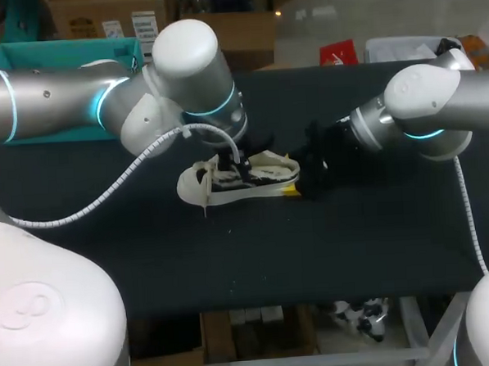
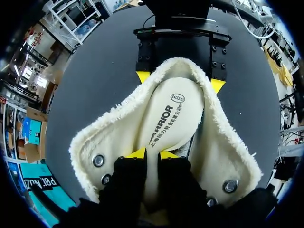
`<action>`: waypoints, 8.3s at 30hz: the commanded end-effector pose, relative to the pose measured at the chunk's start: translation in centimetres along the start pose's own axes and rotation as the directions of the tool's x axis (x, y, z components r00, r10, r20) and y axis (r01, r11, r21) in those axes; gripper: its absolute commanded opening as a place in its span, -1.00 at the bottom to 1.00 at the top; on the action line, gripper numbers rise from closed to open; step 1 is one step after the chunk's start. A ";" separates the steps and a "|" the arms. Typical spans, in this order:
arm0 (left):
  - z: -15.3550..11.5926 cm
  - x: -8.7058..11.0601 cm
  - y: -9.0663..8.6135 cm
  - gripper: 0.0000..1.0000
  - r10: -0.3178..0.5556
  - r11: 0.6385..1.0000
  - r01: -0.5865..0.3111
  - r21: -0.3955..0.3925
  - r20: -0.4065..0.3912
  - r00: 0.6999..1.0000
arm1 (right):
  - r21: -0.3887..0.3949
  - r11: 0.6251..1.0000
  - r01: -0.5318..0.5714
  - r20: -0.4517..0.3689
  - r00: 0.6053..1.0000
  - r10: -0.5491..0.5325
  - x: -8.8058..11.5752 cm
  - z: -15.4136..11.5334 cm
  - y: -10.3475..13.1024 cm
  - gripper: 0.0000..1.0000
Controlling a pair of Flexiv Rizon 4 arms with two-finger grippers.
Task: Open the shoe tongue, take the insole out of the shoe, put the insole back into the shoe, and pack the shoe into the shoebox
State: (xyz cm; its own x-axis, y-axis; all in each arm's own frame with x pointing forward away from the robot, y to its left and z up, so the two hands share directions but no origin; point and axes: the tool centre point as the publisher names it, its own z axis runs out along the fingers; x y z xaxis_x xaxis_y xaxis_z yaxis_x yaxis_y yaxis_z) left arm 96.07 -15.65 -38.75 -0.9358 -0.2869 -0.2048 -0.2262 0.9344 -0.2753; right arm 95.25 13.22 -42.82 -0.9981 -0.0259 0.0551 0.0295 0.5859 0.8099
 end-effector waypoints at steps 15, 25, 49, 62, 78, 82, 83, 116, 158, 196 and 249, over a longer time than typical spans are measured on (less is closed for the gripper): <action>-5.8 2.4 -1.7 -1.00 -0.031 0.987 0.050 0.156 -0.119 0.992 | -0.002 1.000 0.002 -0.006 1.000 -0.002 0.1 0.5 -0.3 -1.00; -7.8 2.6 -2.4 -1.00 -0.042 0.969 0.100 0.227 -0.248 0.968 | -0.002 1.000 0.002 -0.006 1.000 -0.002 0.1 0.5 -0.3 -1.00; -20.7 4.5 -6.4 -1.00 0.232 0.840 0.082 0.536 -0.493 0.838 | 0.155 0.986 -0.054 0.106 0.994 0.038 2.1 -6.9 1.1 1.00; -24.6 3.9 -1.3 -1.00 0.299 0.810 0.113 0.575 -0.572 0.763 | 0.470 0.883 -0.018 0.092 0.995 -0.029 -0.3 -9.9 9.0 1.00; -23.1 3.3 9.3 -1.00 0.036 0.849 0.277 0.449 -0.573 0.819 | 0.704 0.707 -0.066 0.099 0.995 -0.006 -1.9 -3.9 12.2 1.00; -22.6 3.1 11.4 -1.00 -0.005 0.856 0.305 0.418 -0.583 0.813 | 0.741 0.668 -0.070 0.108 0.994 -0.016 -1.6 -2.4 12.4 1.00; -22.6 3.1 11.8 -1.00 -0.014 0.855 0.311 0.414 -0.583 0.813 | 0.746 0.663 -0.068 0.107 0.994 -0.019 -1.6 -2.2 12.4 1.00; -21.0 1.7 15.0 -1.00 -0.126 0.849 0.403 0.341 -0.610 0.782 | 0.842 0.528 -0.112 0.130 0.992 0.005 -1.7 0.8 11.1 -1.00; -20.8 -5.9 0.2 -1.00 0.455 0.812 0.009 0.583 -0.644 0.615 | 0.003 0.472 -0.881 0.621 0.372 0.690 5.4 -1.9 11.7 -1.00; -21.5 -2.9 -1.4 -1.00 0.611 0.720 -0.060 0.691 -0.591 0.527 | -0.111 0.391 -0.914 0.587 0.257 0.767 7.7 -7.7 10.0 1.00; -27.9 5.8 -6.3 -1.00 0.903 0.357 0.239 0.903 -0.399 0.157 | 0.040 -0.481 -0.876 0.118 -0.474 0.873 10.2 -13.0 10.1 1.00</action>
State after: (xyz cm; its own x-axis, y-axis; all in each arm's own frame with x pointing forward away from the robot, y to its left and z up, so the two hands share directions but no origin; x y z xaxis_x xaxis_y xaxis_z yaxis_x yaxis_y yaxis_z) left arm 84.23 -16.99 -12.02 -0.4977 0.8620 0.0963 -0.0644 0.0740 -0.9952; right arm 86.02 8.35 -26.49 0.4921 0.6181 0.6131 0.8583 -0.2265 -0.4605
